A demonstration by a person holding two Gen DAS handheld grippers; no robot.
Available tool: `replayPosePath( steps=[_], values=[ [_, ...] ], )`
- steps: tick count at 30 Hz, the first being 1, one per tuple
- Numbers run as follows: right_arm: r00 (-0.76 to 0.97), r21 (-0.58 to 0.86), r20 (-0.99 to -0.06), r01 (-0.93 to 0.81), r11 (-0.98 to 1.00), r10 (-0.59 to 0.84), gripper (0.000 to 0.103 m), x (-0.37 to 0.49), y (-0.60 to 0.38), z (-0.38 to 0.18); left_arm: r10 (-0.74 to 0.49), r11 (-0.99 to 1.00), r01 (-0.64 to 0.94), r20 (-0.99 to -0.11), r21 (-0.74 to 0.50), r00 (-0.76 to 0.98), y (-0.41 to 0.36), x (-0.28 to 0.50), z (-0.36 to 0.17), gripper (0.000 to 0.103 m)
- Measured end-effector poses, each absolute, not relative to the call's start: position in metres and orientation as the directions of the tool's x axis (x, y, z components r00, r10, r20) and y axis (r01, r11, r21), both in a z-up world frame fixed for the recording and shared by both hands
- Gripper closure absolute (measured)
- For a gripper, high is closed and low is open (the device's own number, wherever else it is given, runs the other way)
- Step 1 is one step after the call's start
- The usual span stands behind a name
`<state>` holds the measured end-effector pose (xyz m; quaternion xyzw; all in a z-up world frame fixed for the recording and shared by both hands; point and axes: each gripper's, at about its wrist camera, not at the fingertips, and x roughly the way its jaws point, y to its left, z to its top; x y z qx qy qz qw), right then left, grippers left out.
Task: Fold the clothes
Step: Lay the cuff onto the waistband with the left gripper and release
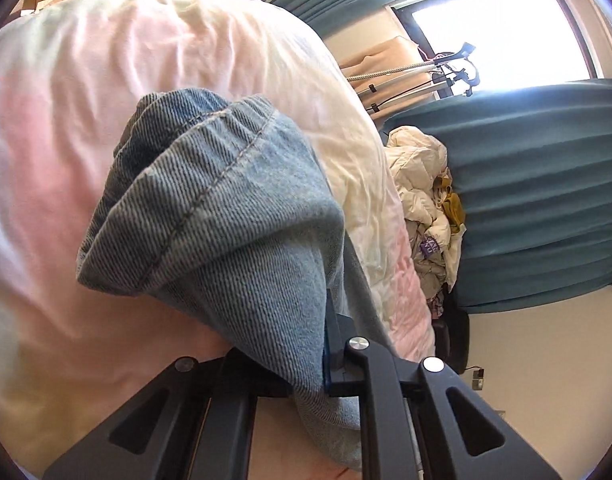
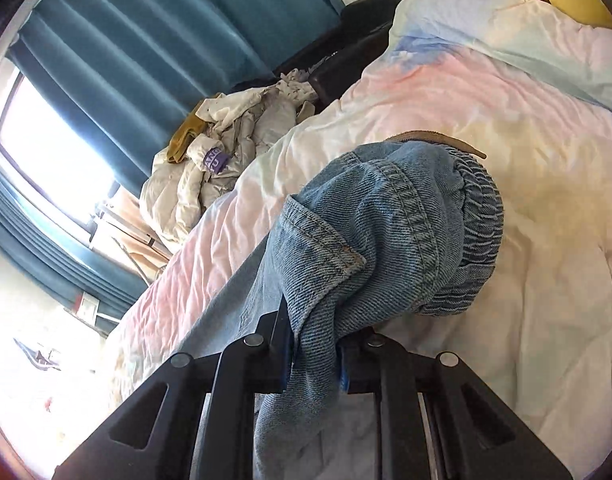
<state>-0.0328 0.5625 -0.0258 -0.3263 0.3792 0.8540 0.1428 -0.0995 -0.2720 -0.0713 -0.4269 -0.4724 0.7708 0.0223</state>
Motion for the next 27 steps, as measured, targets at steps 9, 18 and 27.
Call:
replayPosePath(
  steps=[9, 18, 27],
  values=[
    [-0.747, 0.668, -0.646, -0.454, -0.589, -0.158, 0.083, 0.002, 0.568, -0.06, 0.404, -0.59, 0.422, -0.704, -0.688, -0.584, -0.266, -0.094, -0.074, 0.085],
    [-0.8, 0.794, -0.557, -0.433, -0.427, -0.224, 0.029, 0.038, 0.591, -0.078, 0.281, -0.697, 0.371, -0.71, -0.614, -0.646, -0.251, -0.033, -0.041, 0.06],
    [-0.872, 0.899, -0.438, -0.418, -0.134, -0.22, 0.025, 0.057, 0.633, -0.115, 0.225, -0.858, 0.182, -0.669, -0.481, -0.709, -0.188, -0.003, 0.002, 0.059]
  ],
)
